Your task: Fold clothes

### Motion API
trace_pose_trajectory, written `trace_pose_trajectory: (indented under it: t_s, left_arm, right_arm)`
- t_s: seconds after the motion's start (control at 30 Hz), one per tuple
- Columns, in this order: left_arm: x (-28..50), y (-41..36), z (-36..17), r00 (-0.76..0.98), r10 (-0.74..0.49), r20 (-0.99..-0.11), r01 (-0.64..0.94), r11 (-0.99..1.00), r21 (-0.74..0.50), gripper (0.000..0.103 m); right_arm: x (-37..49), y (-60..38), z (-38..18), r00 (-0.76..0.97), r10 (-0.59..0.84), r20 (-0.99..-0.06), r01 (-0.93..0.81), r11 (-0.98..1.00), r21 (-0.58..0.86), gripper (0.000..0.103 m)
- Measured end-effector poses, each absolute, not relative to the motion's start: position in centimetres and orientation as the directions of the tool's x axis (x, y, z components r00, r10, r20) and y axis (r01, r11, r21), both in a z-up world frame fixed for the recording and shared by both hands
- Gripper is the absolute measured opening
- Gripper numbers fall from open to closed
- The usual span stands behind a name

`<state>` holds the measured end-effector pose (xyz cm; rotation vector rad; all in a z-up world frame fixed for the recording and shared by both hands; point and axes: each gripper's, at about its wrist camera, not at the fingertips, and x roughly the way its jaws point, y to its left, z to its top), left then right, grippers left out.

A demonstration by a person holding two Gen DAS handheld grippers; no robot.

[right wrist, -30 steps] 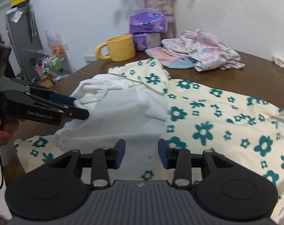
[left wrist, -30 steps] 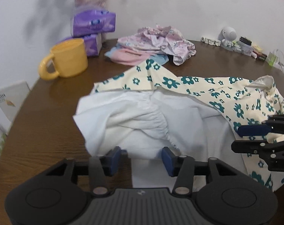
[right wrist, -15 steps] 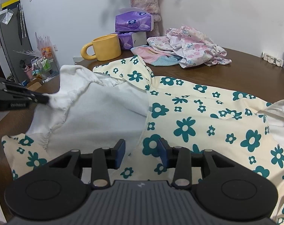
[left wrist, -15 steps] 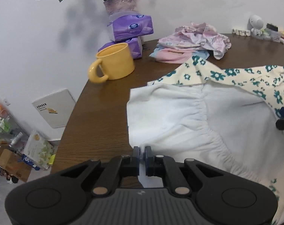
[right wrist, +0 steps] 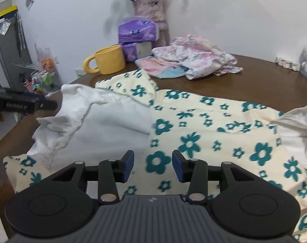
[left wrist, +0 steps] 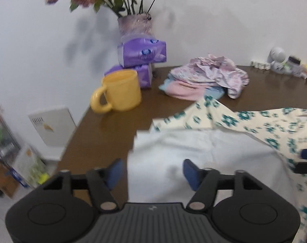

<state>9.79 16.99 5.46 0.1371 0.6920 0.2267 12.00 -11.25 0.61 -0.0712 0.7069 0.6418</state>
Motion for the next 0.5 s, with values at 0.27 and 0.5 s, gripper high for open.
trace_pose_trajectory:
  t_s: [0.27, 0.5]
  left_arm:
    - [14.2, 21.0, 2.7, 0.690, 0.089, -0.719, -0.124, 0.992, 0.004, 0.010]
    - [11.8, 21.7, 1.9, 0.663, 0.121, -0.739, -0.160, 0.987, 0.018, 0.001]
  right_arm:
    - [12.4, -12.6, 0.5, 0.601, 0.494, -0.629, -0.536, 0.832, 0.141, 0.042]
    - [12.9, -12.3, 0.2, 0.610, 0.484, -0.627, -0.536, 0.835, 0.123, 0.042]
